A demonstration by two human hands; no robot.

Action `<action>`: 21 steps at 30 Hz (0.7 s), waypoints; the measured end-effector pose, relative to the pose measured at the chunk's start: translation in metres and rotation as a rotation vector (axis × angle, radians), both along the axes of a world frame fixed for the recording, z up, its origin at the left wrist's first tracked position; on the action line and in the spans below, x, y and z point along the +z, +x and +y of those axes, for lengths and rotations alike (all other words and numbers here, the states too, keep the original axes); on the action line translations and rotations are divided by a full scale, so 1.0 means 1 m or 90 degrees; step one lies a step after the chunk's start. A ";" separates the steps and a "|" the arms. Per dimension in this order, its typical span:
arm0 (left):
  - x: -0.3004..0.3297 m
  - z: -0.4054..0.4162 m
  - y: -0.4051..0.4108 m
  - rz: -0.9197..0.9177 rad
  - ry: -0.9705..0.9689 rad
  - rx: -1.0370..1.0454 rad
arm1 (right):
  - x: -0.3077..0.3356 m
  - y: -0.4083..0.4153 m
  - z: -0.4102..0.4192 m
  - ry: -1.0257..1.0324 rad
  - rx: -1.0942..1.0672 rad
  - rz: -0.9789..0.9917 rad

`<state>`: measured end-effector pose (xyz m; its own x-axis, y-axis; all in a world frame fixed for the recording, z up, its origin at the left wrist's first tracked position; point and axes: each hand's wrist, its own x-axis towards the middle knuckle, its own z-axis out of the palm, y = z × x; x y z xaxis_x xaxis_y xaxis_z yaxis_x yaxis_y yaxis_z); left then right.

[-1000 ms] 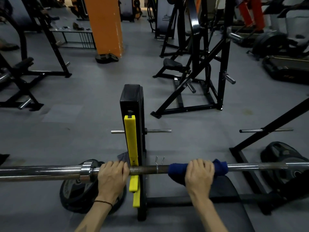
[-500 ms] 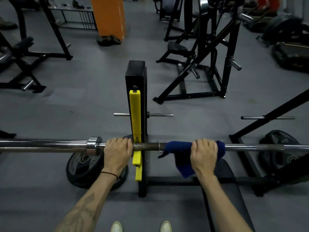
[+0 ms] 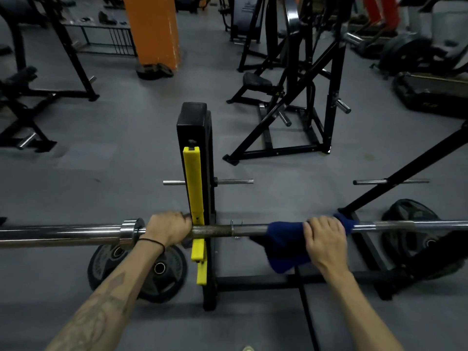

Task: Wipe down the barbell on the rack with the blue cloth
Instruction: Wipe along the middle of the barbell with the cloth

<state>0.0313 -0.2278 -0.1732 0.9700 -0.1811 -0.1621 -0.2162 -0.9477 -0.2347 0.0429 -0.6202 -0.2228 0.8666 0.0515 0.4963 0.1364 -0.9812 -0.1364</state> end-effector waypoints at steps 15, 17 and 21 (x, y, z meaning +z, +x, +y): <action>-0.045 -0.004 -0.052 -0.351 -0.230 0.104 | -0.006 0.000 0.041 0.019 0.107 -0.024; -0.049 -0.010 -0.053 -0.356 -0.265 0.146 | -0.002 0.002 0.002 0.025 0.025 -0.012; -0.050 -0.025 -0.045 -0.374 -0.275 0.244 | -0.012 -0.005 0.066 0.118 -0.084 -0.024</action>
